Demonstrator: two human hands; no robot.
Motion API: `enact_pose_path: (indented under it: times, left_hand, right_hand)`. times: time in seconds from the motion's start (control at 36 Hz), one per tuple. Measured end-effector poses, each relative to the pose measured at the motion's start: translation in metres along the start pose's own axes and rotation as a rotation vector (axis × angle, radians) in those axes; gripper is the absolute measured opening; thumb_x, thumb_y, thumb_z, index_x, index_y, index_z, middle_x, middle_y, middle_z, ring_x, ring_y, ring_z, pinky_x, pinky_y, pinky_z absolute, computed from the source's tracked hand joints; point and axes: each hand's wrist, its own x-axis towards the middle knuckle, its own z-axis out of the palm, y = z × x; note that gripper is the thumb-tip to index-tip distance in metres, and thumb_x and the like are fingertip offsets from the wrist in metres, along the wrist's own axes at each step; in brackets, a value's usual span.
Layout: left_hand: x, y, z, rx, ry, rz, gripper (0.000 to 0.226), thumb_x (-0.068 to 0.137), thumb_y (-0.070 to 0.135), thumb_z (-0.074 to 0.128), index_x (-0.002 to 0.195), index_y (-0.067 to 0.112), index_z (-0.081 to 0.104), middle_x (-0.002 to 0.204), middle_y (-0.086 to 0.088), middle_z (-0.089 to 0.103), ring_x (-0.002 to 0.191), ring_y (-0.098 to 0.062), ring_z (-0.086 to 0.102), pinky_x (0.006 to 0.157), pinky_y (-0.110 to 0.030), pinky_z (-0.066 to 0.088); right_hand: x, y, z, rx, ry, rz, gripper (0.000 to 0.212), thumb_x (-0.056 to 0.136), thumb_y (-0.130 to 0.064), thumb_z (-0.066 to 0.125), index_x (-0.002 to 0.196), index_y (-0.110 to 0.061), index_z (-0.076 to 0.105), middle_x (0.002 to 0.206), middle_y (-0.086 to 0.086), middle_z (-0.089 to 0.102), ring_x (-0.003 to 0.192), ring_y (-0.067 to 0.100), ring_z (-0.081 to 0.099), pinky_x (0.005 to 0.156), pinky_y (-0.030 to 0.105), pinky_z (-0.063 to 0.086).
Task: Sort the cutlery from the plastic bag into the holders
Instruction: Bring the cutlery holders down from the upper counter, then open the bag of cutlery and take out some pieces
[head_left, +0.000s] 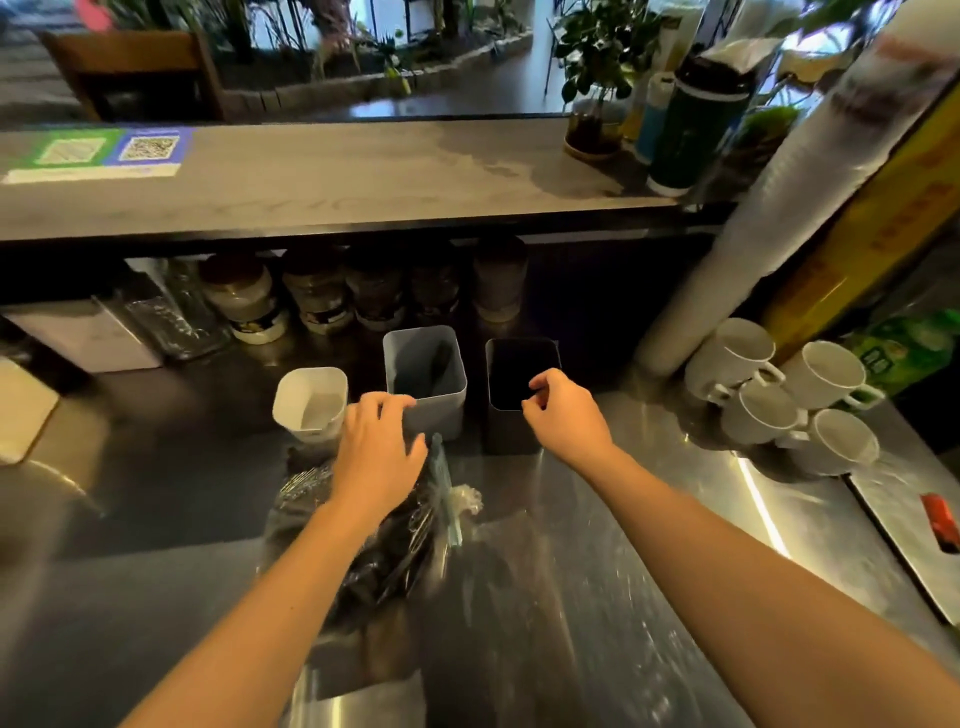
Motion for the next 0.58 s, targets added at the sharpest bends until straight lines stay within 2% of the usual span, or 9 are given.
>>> enact_pose_path:
  times: [0.11,0.17,0.19,0.25,0.33,0.47,0.53,0.58]
  left_hand:
    - [-0.043,0.003,0.000,-0.004,-0.040,0.094,0.037,0.090,0.026,0.067,0.126,0.019,0.058,0.127,0.001,0.050,0.119,-0.021,0.043,0.099,-0.037,0.043]
    - [-0.066,0.001,0.005,0.104,-0.079,0.137,0.045,0.089,0.034,0.065,0.132,0.021,0.056,0.138,0.001,0.049,0.127,-0.023,0.040,0.106,-0.039,0.039]
    - [-0.076,-0.002,0.009,0.179,-0.132,0.135,0.053,0.090,0.040,0.064,0.138,0.023,0.052,0.148,-0.001,0.043,0.135,-0.027,0.035,0.111,-0.042,0.034]
    - [-0.094,-0.012,0.019,0.327,-0.283,0.087,0.070,0.090,0.048,0.060,0.152,0.026,0.034,0.163,-0.008,0.019,0.147,-0.036,0.017,0.120,-0.049,0.020]
    - [-0.114,-0.027,0.033,0.447,-0.418,0.026,0.086,0.090,0.048,0.062,0.158,0.032,0.011,0.166,-0.010,-0.009,0.150,-0.042,-0.003,0.121,-0.059,0.009]
    - [-0.127,-0.032,0.036,0.466,-0.359,0.030,0.081,0.093,0.034,0.062,0.156,0.035,0.012,0.166,-0.009,-0.007,0.150,-0.041,0.000,0.120,-0.059,0.012]
    - [-0.129,-0.033,0.034,0.465,-0.360,0.026,0.076,0.094,0.031,0.060,0.156,0.036,0.016,0.167,-0.008,-0.005,0.149,-0.041,0.003,0.120,-0.058,0.015]
    - [-0.132,-0.036,0.033,0.474,-0.370,0.020,0.073,0.095,0.031,0.059,0.155,0.037,0.018,0.167,-0.007,-0.004,0.149,-0.040,0.005,0.119,-0.057,0.017]
  right_hand:
    - [-0.021,-0.002,0.011,0.002,-0.055,-0.073,0.024,0.098,-0.027,0.059,0.121,-0.020,0.060,0.099,-0.008,0.062,0.096,0.016,0.063,0.087,0.039,0.055]
    - [-0.035,-0.003,0.020,-0.012,-0.104,-0.111,0.023,0.098,-0.025,0.060,0.119,-0.019,0.061,0.099,-0.009,0.062,0.098,0.016,0.063,0.089,0.039,0.055]
    - [-0.042,-0.003,0.025,-0.019,-0.129,-0.125,0.021,0.097,-0.025,0.060,0.118,-0.019,0.062,0.099,-0.008,0.062,0.098,0.016,0.063,0.089,0.039,0.055]
    - [-0.056,-0.002,0.038,-0.039,-0.177,-0.141,0.020,0.097,-0.025,0.060,0.115,-0.019,0.064,0.104,-0.005,0.065,0.099,0.017,0.063,0.089,0.040,0.054]
    - [-0.073,0.000,0.062,-0.048,-0.253,-0.140,0.025,0.096,-0.027,0.061,0.119,-0.017,0.062,0.116,0.001,0.063,0.103,0.020,0.061,0.092,0.040,0.053]
    - [-0.092,0.008,0.101,-0.043,-0.272,-0.058,0.058,0.093,-0.026,0.061,0.147,-0.018,0.040,0.145,0.011,0.039,0.127,0.031,0.048,0.106,0.045,0.043]
    - [-0.095,0.006,0.111,0.000,-0.311,-0.009,0.065,0.094,-0.025,0.060,0.152,-0.020,0.032,0.148,0.012,0.040,0.124,0.033,0.053,0.103,0.047,0.046]
    - [-0.097,0.003,0.121,0.030,-0.365,0.011,0.063,0.095,-0.025,0.061,0.151,-0.019,0.034,0.145,0.011,0.046,0.118,0.031,0.058,0.098,0.045,0.049]
